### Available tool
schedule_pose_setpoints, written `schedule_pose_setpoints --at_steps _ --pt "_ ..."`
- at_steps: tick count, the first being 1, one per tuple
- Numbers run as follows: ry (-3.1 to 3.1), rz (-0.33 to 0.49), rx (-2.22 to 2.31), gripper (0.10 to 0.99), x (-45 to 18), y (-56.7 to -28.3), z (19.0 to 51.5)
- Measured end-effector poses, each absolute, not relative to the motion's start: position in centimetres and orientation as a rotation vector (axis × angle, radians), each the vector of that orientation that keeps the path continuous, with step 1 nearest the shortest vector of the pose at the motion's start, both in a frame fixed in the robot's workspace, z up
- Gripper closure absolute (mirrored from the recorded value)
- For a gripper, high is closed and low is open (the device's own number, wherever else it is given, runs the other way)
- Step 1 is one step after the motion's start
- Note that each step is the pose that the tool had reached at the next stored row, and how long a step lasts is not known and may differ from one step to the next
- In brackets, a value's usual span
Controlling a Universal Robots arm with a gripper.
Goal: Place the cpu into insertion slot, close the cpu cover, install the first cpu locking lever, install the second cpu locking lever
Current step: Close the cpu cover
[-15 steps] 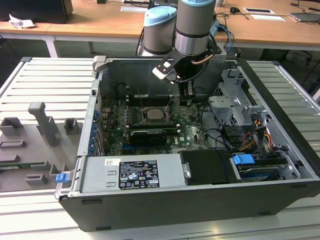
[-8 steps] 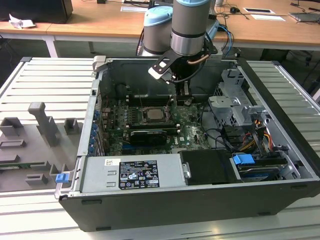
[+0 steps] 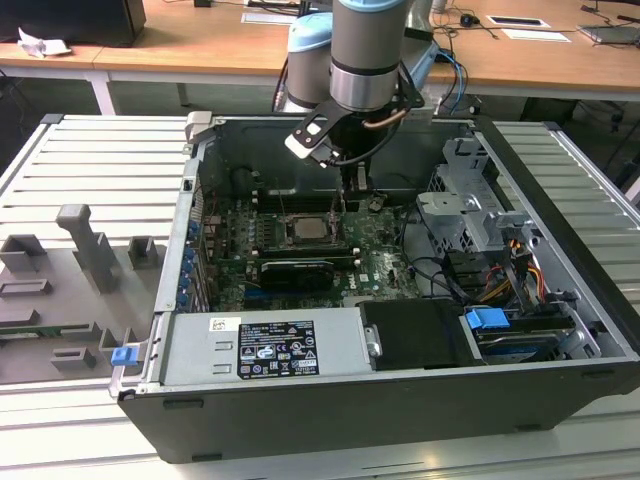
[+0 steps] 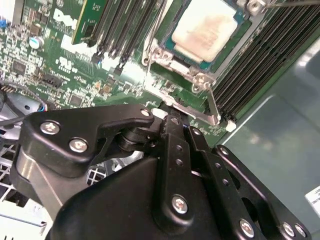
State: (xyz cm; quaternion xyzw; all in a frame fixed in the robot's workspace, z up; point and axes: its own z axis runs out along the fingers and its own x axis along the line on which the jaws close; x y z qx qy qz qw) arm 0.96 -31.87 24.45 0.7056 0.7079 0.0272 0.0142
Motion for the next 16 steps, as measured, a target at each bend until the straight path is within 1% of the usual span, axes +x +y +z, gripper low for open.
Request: schedule_pose_setpoints --at_steps 5,10,16 --pt "2.204 0.085 2.197 0.98 -0.6 -31.9 24.2" --pt "2.205 0.085 2.196 0.98 -1.8 -31.8 22.9" --pt "2.211 0.087 2.191 0.98 -3.5 -31.8 22.8"
